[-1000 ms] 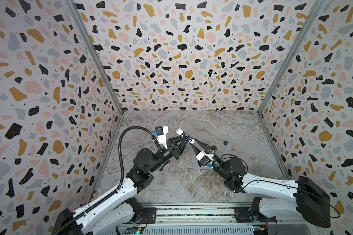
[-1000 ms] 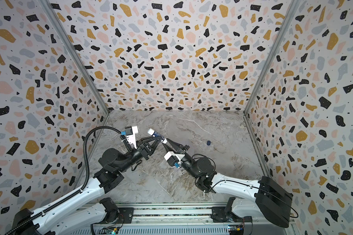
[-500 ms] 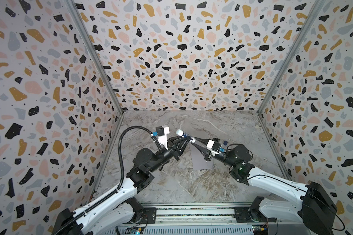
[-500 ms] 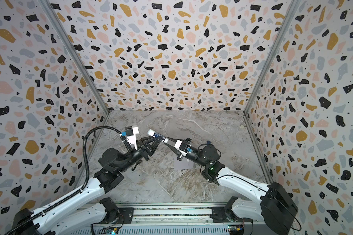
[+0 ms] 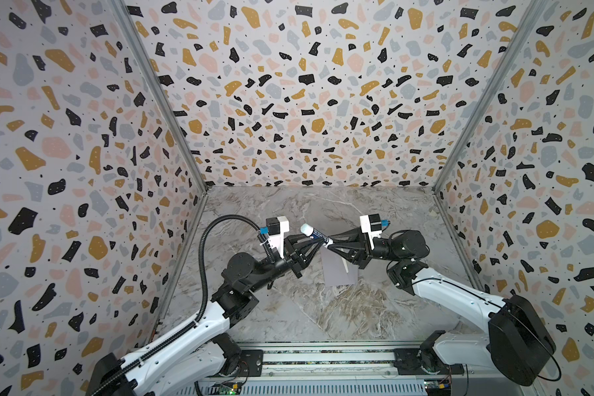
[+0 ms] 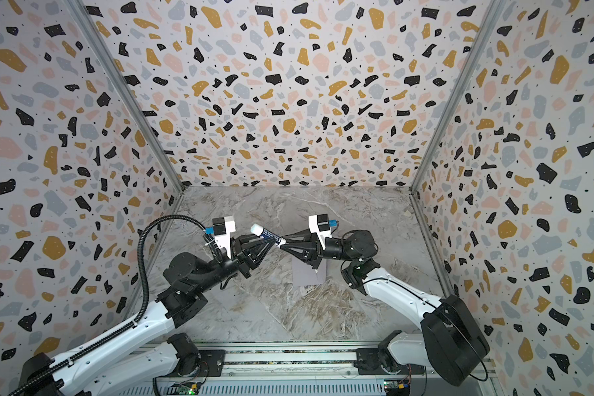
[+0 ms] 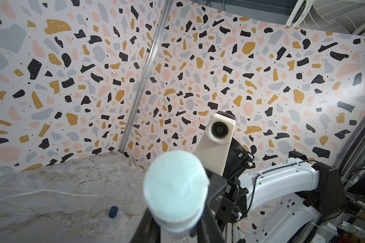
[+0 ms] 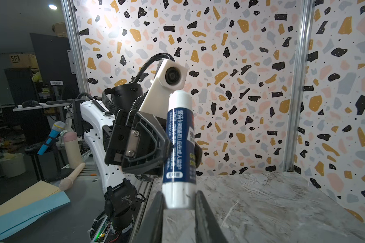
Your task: Place the letter into the envelope and seal it
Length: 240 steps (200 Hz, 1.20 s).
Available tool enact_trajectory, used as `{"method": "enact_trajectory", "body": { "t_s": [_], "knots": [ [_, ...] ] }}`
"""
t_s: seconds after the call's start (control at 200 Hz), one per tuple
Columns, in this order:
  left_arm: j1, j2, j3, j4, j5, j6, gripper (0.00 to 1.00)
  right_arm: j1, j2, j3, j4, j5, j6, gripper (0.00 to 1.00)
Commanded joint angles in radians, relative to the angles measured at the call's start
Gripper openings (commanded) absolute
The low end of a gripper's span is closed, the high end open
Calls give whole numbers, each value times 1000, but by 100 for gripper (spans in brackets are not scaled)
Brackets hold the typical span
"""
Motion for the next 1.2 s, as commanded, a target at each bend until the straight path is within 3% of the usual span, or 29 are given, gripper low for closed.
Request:
{"method": "enact_trajectory", "body": {
  "t_s": [0.0, 0.08, 0.18, 0.285, 0.38, 0.661, 0.896, 1.146, 1.196],
  "knots": [
    [5, -10, -6, 58, -42, 5, 0, 1, -32, 37, -5, -11, -12, 17],
    [4, -2, 1, 50, -73, -31, 0, 13, -69, 22, -82, 102, -148, 33],
    [5, 9, 21, 36, -93, -74, 0, 89, -157, -36, -184, 402, -445, 51],
    [4, 18, 33, 32, -92, -100, 0, 218, -223, -116, -160, 712, -784, 55],
    [5, 22, 37, 38, -87, -114, 0, 277, -234, -140, -137, 820, -936, 56],
    [5, 23, 39, 50, -79, -138, 0, 368, -175, -115, -103, 957, -1093, 50],
    [5, 19, 37, 51, -75, -145, 0, 382, -140, -98, -69, 990, -1098, 38],
    [4, 14, 37, 54, -70, -148, 0, 383, -119, -85, -61, 1010, -1093, 36],
    [4, 15, 37, 54, -68, -148, 0, 383, -118, -85, -57, 1010, -1090, 30]
  ]
}}
